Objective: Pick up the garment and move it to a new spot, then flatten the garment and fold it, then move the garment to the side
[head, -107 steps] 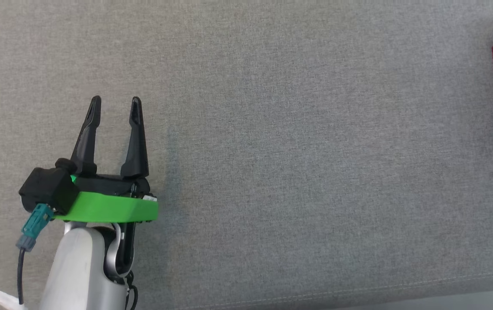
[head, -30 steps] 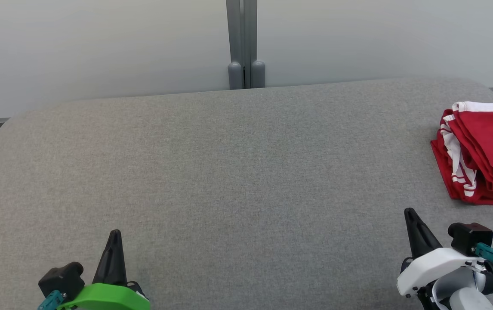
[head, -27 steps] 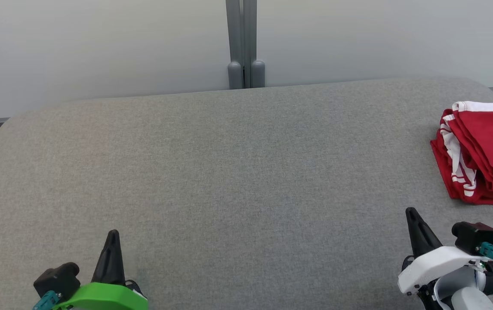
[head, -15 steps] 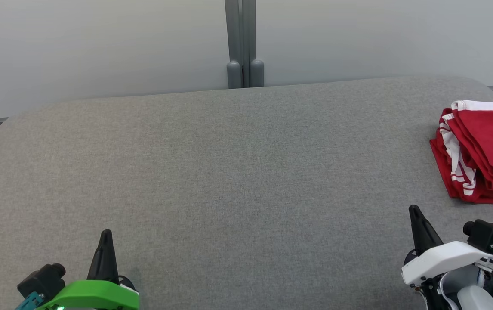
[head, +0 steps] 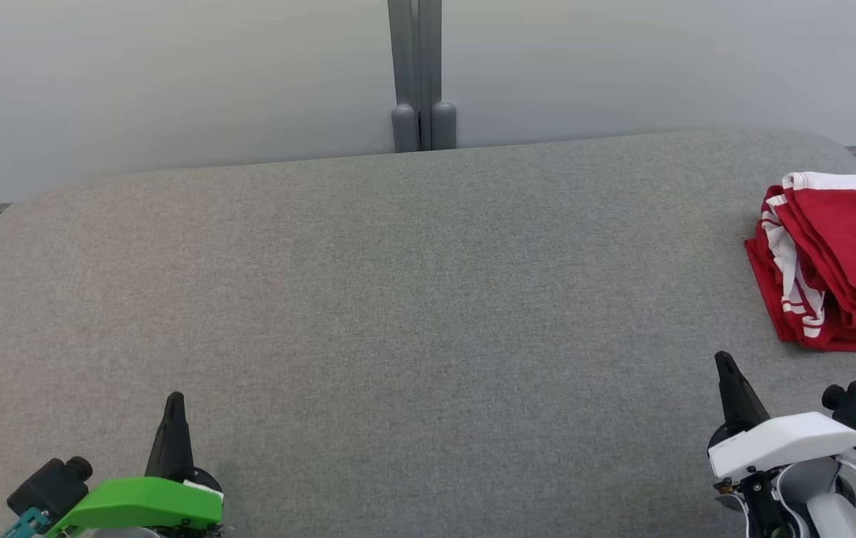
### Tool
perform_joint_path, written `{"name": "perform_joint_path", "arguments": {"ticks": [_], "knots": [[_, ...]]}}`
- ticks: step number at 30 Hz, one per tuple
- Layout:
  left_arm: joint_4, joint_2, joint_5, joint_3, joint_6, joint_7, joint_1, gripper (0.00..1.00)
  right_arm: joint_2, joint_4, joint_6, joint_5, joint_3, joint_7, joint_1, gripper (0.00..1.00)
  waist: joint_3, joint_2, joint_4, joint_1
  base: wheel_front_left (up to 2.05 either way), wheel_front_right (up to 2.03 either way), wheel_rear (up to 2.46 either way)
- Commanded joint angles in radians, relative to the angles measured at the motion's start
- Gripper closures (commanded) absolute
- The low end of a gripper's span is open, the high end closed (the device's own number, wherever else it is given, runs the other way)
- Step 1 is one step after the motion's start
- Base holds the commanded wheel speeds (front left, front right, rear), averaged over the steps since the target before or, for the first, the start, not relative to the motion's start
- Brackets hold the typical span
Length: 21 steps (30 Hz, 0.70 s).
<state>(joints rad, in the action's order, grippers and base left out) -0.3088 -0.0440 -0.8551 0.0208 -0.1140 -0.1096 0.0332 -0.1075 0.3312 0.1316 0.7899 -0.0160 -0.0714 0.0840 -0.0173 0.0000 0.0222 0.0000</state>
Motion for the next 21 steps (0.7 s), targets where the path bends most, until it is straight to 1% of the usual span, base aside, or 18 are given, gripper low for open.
{"name": "perform_joint_path", "arguments": {"ticks": [1,21], "knots": [[0.016,-0.004,-0.032,0.007,-0.003,0.008,0.034,1.00,-0.002,-0.019,0.000,0.035,-0.007,0.007,0.021,1.00,0.000,0.0000,0.000,0.0000,0.00,0.00,0.00],[0.032,-0.006,-0.250,0.034,-0.008,0.073,0.049,1.00,0.015,-0.041,-0.001,0.271,-0.035,0.061,0.025,1.00,0.005,0.0000,-0.005,0.0000,0.00,0.00,0.00]]}}
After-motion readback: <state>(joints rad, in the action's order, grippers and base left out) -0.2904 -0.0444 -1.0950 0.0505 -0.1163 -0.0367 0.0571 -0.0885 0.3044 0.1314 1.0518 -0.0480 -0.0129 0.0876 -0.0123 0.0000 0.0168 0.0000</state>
